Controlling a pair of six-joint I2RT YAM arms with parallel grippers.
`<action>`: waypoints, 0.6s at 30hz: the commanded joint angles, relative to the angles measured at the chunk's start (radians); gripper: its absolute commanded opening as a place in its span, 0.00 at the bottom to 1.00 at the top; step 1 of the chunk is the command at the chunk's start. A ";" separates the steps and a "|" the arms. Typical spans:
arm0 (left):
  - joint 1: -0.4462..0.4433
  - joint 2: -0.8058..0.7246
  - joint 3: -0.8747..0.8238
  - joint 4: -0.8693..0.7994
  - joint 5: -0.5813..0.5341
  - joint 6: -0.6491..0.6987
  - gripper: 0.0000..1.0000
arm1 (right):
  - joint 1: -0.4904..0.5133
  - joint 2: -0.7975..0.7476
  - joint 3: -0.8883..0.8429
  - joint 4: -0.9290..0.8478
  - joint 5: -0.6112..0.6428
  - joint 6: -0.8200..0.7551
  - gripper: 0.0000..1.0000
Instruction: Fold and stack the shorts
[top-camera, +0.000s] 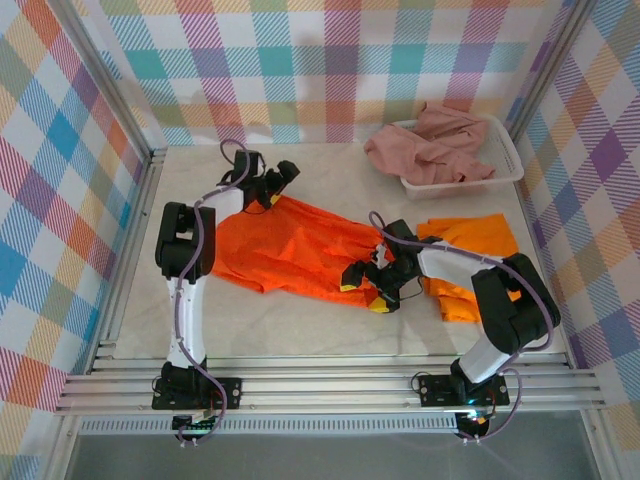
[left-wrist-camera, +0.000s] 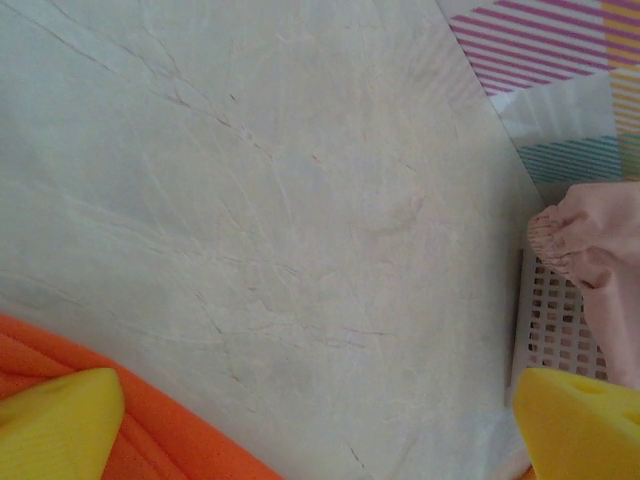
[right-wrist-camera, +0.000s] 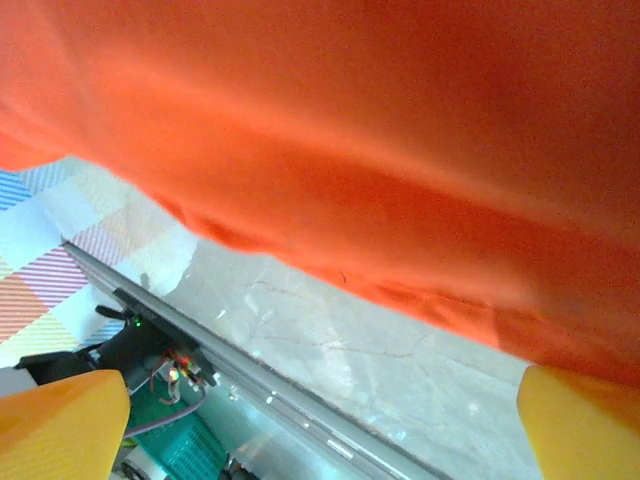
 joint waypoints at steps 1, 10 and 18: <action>0.035 -0.062 -0.040 -0.012 0.005 0.042 1.00 | 0.002 -0.060 0.012 -0.032 -0.079 -0.017 0.99; 0.028 -0.441 -0.225 -0.104 0.055 0.047 1.00 | -0.031 -0.127 0.265 -0.025 -0.050 0.022 0.99; -0.010 -0.726 -0.592 -0.077 0.020 0.018 1.00 | -0.151 0.155 0.472 -0.003 0.026 0.008 0.99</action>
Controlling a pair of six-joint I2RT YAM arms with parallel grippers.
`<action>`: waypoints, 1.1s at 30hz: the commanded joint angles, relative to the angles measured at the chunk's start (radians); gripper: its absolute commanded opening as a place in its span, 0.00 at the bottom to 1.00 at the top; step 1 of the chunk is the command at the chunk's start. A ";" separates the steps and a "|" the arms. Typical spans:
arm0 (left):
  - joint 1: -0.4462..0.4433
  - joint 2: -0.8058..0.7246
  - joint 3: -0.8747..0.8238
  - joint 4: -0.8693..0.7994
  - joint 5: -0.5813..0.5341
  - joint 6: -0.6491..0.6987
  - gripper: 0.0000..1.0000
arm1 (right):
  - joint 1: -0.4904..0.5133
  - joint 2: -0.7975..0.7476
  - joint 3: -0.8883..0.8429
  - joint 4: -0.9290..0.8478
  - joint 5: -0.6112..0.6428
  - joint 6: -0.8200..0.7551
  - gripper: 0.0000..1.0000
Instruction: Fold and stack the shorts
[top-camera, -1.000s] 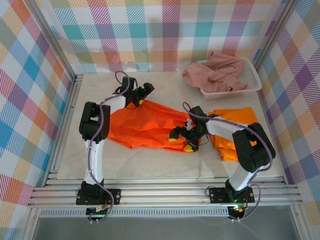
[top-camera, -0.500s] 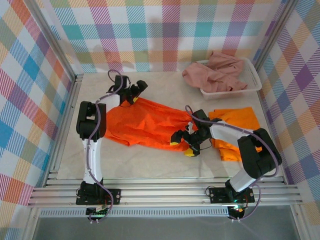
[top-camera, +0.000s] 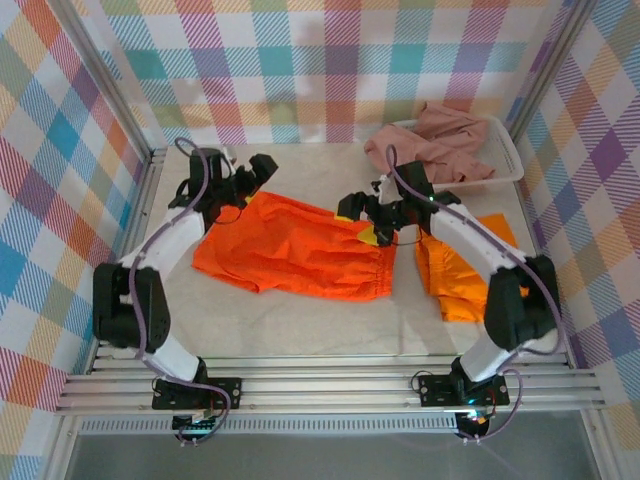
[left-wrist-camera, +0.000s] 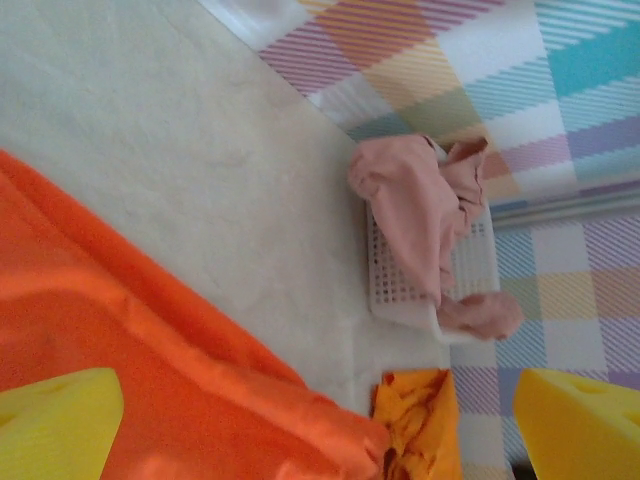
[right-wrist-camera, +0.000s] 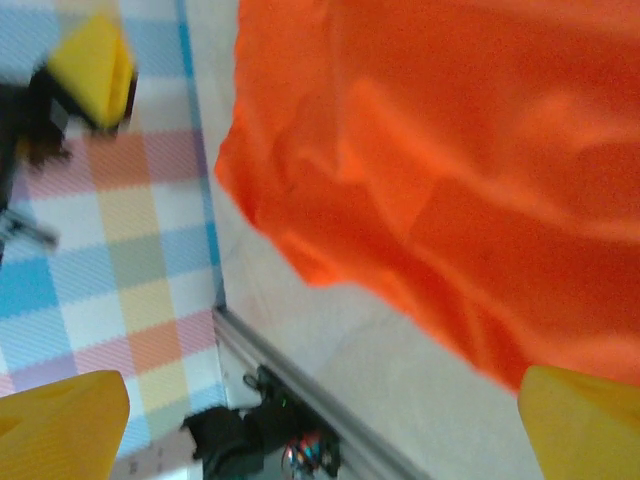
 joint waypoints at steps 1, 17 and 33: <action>-0.022 -0.043 -0.158 -0.020 -0.015 -0.008 1.00 | -0.044 0.135 0.059 -0.028 0.044 -0.008 1.00; -0.026 -0.274 -0.613 0.006 -0.189 0.055 1.00 | -0.135 0.405 0.177 -0.068 0.023 -0.046 1.00; 0.176 -0.492 -0.673 -0.158 -0.245 0.050 1.00 | -0.160 0.408 0.176 -0.067 -0.034 -0.086 0.99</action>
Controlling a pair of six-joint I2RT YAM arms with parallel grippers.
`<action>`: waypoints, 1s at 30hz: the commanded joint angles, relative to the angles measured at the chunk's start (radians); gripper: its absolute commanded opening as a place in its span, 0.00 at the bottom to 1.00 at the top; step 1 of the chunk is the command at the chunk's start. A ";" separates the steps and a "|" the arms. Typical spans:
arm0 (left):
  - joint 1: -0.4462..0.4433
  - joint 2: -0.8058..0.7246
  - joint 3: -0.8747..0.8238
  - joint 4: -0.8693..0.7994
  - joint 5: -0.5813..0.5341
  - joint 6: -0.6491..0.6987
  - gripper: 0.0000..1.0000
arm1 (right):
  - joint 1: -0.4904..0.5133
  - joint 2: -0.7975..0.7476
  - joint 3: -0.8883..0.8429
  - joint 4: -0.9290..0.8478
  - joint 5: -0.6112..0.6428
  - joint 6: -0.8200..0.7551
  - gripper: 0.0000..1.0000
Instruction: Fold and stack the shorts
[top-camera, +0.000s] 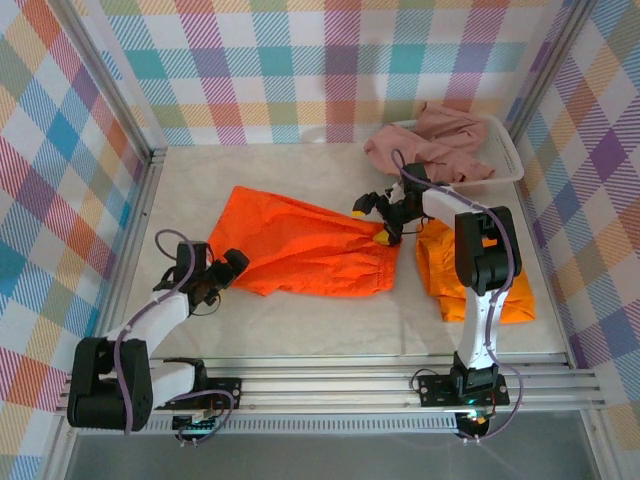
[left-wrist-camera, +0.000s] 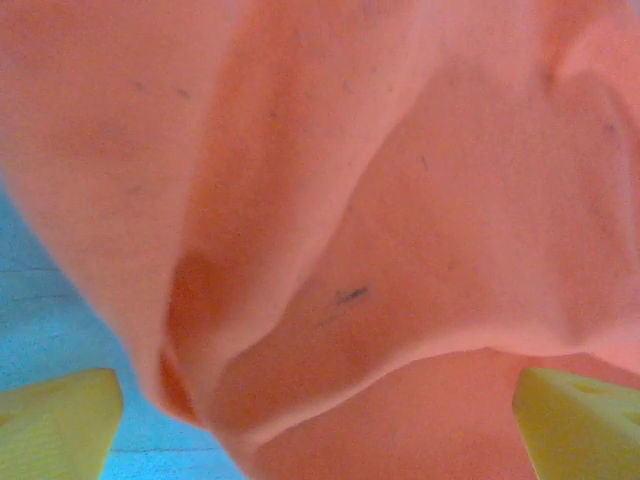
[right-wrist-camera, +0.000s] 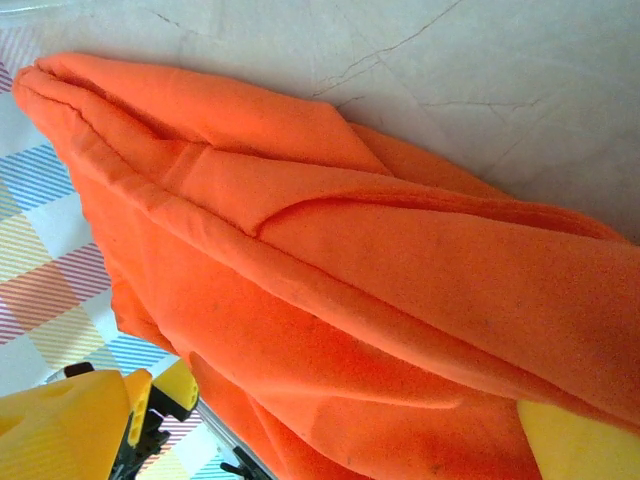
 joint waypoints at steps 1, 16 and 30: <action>0.056 -0.081 0.061 -0.072 0.029 0.020 1.00 | -0.005 -0.017 -0.002 -0.003 -0.023 -0.037 0.99; -0.096 -0.041 0.262 -0.037 0.158 0.054 1.00 | 0.030 -0.566 -0.372 -0.008 0.402 -0.111 1.00; -0.109 0.275 0.089 0.234 0.119 0.036 1.00 | 0.059 -0.452 -0.469 0.005 0.450 -0.121 0.86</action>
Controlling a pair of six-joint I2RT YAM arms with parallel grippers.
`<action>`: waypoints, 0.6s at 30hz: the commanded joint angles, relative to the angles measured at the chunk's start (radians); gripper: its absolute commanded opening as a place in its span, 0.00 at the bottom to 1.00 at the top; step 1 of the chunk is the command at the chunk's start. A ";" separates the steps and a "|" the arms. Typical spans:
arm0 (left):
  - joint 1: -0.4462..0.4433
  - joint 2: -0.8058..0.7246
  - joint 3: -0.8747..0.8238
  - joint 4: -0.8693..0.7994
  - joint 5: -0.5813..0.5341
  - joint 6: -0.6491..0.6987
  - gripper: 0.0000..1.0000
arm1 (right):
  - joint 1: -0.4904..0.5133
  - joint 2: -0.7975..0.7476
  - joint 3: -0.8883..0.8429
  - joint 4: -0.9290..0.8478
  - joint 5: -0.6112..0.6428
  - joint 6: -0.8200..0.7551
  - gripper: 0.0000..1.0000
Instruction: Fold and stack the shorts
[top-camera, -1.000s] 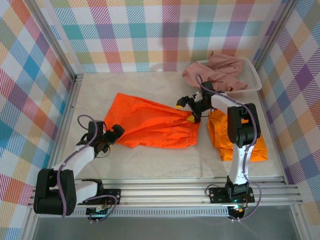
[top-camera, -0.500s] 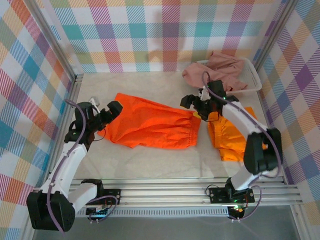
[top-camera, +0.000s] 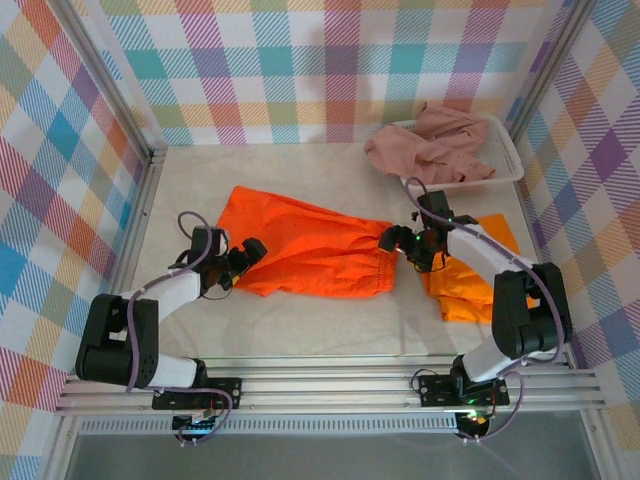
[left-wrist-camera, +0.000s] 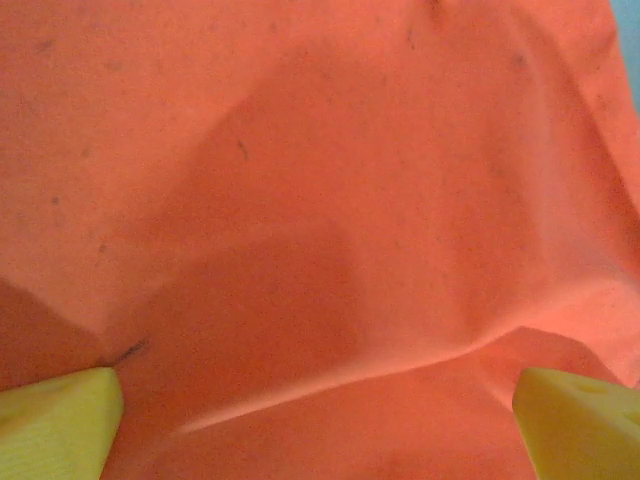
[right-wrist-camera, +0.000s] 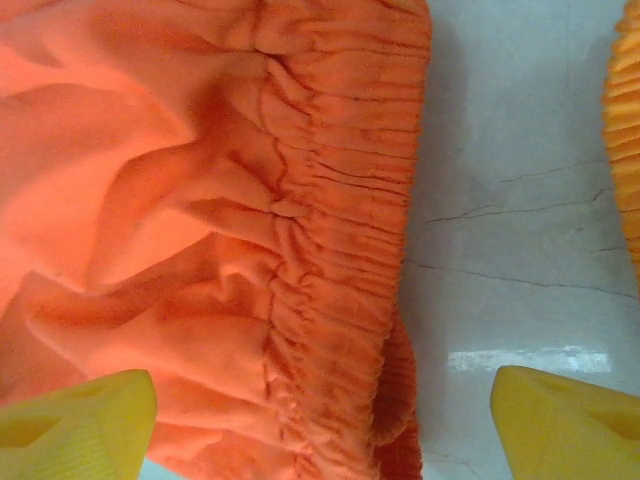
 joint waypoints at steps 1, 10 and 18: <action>-0.010 0.029 -0.028 0.088 -0.011 -0.006 1.00 | 0.030 0.072 0.011 0.015 0.019 -0.026 0.86; -0.010 0.024 -0.055 0.084 -0.025 0.003 1.00 | 0.087 0.202 0.102 -0.012 0.082 -0.043 0.74; -0.010 0.028 -0.061 0.079 -0.028 0.008 1.00 | 0.117 0.272 0.157 -0.033 0.104 -0.063 0.57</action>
